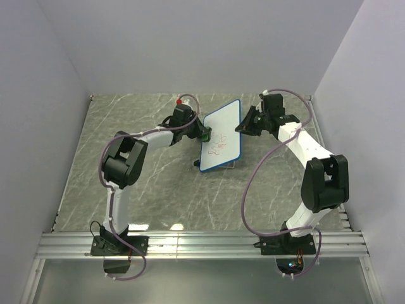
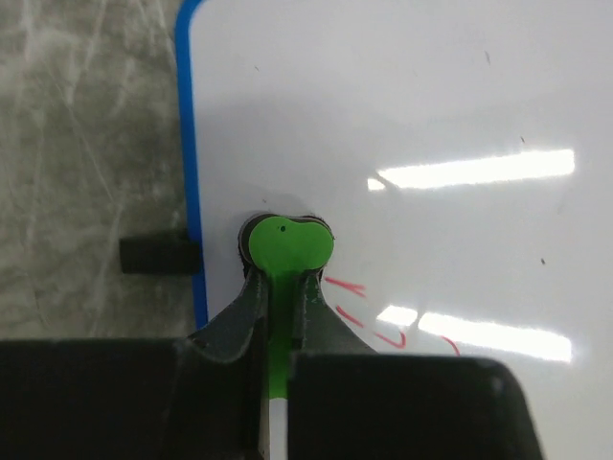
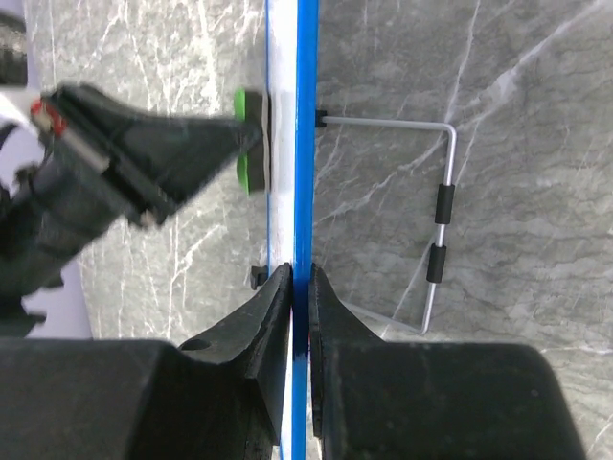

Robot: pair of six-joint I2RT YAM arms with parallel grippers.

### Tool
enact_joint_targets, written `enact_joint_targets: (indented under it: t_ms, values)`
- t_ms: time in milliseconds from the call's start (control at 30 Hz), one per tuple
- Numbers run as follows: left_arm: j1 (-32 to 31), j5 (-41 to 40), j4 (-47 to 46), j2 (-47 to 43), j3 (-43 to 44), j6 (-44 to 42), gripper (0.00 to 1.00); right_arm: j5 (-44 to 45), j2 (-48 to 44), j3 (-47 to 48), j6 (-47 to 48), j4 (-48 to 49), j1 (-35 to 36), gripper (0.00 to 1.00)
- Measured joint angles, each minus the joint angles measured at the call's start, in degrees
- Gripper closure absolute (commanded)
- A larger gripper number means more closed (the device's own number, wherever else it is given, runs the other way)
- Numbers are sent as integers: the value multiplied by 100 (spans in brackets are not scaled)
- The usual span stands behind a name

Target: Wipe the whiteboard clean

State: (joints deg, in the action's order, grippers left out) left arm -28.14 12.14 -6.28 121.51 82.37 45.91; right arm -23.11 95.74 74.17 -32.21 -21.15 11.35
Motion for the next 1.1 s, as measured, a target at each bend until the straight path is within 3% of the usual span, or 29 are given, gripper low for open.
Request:
enact_joint_targets:
  t_ms: [733, 1100]
  values:
    - [-1270, -195, -138, -726, 140, 181, 100, 487, -374, -599, -192, 426, 66, 100]
    - [-1268, -199, -964, -1084, -837, 367, 100, 551, -459, -645, -223, 343, 116, 100]
